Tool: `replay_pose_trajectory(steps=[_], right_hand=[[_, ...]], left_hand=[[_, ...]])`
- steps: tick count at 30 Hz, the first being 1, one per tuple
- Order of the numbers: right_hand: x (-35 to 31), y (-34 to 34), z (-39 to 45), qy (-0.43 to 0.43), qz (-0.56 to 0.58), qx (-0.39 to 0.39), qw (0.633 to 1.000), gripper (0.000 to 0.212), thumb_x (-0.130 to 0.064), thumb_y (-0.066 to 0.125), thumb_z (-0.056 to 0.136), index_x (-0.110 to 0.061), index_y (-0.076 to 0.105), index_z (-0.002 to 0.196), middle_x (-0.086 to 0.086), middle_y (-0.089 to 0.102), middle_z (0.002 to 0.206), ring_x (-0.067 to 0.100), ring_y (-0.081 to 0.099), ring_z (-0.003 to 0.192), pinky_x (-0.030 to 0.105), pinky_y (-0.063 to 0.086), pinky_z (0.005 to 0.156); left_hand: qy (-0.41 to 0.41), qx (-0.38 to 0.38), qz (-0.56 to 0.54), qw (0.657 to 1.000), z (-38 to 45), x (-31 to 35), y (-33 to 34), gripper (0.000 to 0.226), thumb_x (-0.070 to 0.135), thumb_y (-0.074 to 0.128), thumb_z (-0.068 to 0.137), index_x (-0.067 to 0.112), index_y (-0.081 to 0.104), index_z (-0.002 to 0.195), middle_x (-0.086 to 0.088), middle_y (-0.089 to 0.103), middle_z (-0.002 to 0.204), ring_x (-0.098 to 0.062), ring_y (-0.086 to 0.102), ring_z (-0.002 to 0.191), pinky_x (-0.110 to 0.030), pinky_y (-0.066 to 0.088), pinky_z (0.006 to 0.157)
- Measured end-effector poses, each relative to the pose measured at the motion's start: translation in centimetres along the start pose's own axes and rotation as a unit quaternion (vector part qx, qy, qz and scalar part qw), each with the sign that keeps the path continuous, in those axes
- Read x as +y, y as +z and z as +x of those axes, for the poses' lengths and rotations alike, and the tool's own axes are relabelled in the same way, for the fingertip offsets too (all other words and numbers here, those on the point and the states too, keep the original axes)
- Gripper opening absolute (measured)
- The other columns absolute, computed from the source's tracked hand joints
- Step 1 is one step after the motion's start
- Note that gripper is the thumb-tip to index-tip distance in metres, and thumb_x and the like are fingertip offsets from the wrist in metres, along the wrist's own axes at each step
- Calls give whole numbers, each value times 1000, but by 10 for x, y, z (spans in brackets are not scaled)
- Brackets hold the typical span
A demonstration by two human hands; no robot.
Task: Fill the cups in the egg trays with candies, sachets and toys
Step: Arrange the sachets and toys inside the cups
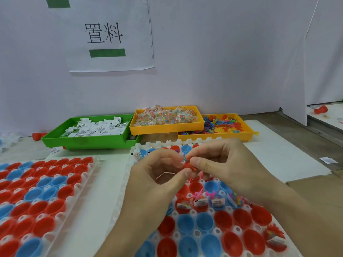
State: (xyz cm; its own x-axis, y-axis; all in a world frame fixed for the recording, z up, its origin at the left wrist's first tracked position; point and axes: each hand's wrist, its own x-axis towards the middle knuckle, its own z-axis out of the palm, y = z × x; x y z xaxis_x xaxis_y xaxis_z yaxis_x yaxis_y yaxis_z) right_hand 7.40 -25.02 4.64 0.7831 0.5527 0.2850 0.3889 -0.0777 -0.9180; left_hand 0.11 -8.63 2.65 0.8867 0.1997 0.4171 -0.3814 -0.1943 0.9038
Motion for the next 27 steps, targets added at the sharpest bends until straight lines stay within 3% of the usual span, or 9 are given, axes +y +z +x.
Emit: replay_pose_trajectory(steps=[6,9,15,21,24,27], right_hand=[[2,1,1,-25,14,10,1000,15,-22,71,81,-31,80,90,-7,78,87,10,74,81,17,57,68],[3,0,1,-39,26,-1,999,14,-23,71,80,-28,81,89,-6,78,88,7,74,80,12,54,66],[0,-15,1,-37,3,-23,999,9,-21,74,78,-21,80,84,-1,77,82,10,73,74,13,54,64],[-9,-76,-15,91,-86,-234,964,10,-25,77,79,-21,80,88,5,77,86,10,70,75,19,54,69],[-6,-84,-17,124,-128,-275,945,7,-30,80,83,-26,80,89,1,77,89,9,70,78,18,54,71],[-3,-78,-19,137,-167,-309,926,2,-33,78,83,-33,78,84,-8,76,82,2,68,71,10,49,64]], left_hand=[[-11,5,-20,1000,1,0,-1,20,10,80,70,25,73,82,-1,73,79,-15,71,76,-21,56,70],[-7,9,-17,1000,2,-2,-2,21,7,80,71,23,72,80,-3,73,78,-18,71,75,-23,56,69],[-7,23,-32,999,1,-1,0,21,31,79,64,27,71,83,-3,73,76,-17,70,66,-20,53,59],[20,62,-17,998,5,1,-9,6,29,71,77,26,71,82,-2,70,75,-13,66,61,-16,50,55],[26,66,-17,997,5,2,-10,9,31,69,78,23,71,82,-3,70,74,-13,65,60,-17,50,55],[25,71,-17,997,6,1,-11,8,30,74,83,22,72,84,-5,71,76,-16,66,62,-21,51,53]])
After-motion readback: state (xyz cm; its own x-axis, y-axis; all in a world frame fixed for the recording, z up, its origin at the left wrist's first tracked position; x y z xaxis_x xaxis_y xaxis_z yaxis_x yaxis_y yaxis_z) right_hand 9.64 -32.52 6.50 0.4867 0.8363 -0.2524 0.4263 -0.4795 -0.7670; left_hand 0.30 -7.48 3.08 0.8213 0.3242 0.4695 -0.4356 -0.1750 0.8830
